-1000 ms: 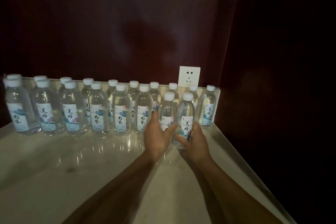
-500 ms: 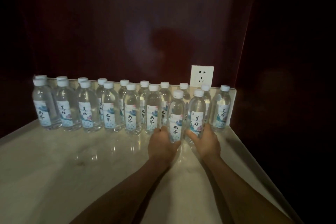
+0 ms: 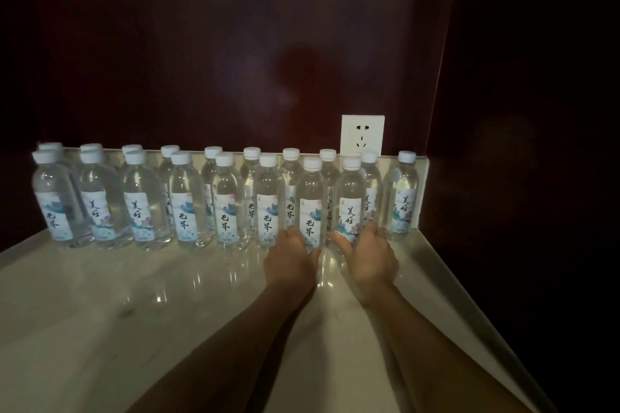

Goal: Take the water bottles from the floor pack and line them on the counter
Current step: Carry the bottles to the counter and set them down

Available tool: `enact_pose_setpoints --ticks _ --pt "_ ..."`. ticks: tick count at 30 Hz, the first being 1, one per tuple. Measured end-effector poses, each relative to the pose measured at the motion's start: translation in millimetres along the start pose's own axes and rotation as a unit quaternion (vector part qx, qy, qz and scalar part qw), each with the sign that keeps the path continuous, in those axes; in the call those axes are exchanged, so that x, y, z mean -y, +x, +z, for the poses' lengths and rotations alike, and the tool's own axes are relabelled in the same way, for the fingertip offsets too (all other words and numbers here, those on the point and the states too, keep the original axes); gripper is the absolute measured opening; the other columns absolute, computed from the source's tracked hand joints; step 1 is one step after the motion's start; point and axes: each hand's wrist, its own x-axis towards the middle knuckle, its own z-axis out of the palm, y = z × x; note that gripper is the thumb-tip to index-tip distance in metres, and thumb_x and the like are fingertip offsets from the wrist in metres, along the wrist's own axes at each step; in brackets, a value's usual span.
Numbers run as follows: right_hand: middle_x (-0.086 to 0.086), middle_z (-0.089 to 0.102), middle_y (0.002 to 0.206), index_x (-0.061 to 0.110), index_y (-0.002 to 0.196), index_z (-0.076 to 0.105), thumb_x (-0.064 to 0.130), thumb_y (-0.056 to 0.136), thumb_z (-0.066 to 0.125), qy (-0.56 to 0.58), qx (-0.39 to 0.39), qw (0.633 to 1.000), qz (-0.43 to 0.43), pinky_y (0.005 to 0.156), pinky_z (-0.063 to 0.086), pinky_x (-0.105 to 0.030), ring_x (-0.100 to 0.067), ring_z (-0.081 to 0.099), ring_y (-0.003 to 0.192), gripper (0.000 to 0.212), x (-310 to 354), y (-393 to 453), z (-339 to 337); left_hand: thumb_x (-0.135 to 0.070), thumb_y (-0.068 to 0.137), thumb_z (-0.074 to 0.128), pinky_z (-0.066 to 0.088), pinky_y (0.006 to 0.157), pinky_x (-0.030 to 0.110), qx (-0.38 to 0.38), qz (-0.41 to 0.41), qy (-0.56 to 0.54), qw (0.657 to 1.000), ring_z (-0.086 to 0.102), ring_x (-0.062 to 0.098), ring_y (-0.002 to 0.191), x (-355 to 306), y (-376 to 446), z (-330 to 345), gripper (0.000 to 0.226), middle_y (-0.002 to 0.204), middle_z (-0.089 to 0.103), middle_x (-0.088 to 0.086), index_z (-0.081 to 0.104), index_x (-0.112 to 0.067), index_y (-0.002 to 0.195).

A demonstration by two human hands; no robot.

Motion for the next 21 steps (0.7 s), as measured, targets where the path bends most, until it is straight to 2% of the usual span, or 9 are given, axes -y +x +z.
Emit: enact_pose_setpoints --ticks 3,6,10,15,21 --pt "-0.012 0.061 0.126 0.013 0.129 0.043 0.070 0.086 0.050 -0.015 0.000 1.000 0.007 0.084 0.049 -0.039 -0.033 0.062 0.111 0.073 -1 6 1 -0.038 0.096 0.064 0.047 0.075 0.029 0.006 -0.009 0.000 1.000 0.059 0.018 0.084 -2 5 1 0.026 0.099 0.065 0.002 0.050 -0.018 0.104" --pt "-0.012 0.062 0.123 0.013 0.126 0.046 0.071 0.086 0.049 -0.015 0.006 1.000 0.009 0.086 0.049 -0.040 -0.034 0.063 0.109 0.071 -2 8 3 -0.040 0.096 0.063 0.051 0.081 0.034 0.009 -0.017 0.021 1.000 0.067 0.024 0.096 -4 10 1 0.030 0.103 0.068 0.004 0.052 -0.015 0.110" --pt "-0.012 0.067 0.114 0.010 0.114 0.055 0.067 0.084 0.058 0.052 0.018 0.998 -0.004 0.082 0.049 -0.038 -0.033 0.063 0.104 0.065 -6 9 2 -0.042 0.097 0.060 0.052 0.083 0.038 0.008 -0.016 0.037 0.999 0.068 0.028 0.099 -3 10 3 0.033 0.106 0.068 0.007 0.049 -0.015 0.112" --pt "-0.016 0.067 0.115 0.007 0.114 0.048 0.049 0.088 0.065 0.075 0.035 0.996 -0.019 0.084 0.053 -0.039 -0.035 0.064 0.105 0.053 -6 7 3 -0.044 0.097 0.059 0.051 0.083 0.039 0.003 -0.010 0.038 0.999 0.067 0.029 0.101 0 11 4 0.035 0.109 0.067 0.008 0.047 -0.015 0.113" --pt "-0.018 0.064 0.117 0.005 0.115 0.046 0.041 0.090 0.067 0.078 0.022 0.996 -0.021 0.086 0.051 -0.039 -0.037 0.062 0.107 0.048 -4 7 4 -0.043 0.099 0.057 0.051 0.085 0.041 0.000 -0.013 0.061 0.998 0.066 0.033 0.106 -1 12 7 0.040 0.114 0.067 0.011 0.047 -0.011 0.119"
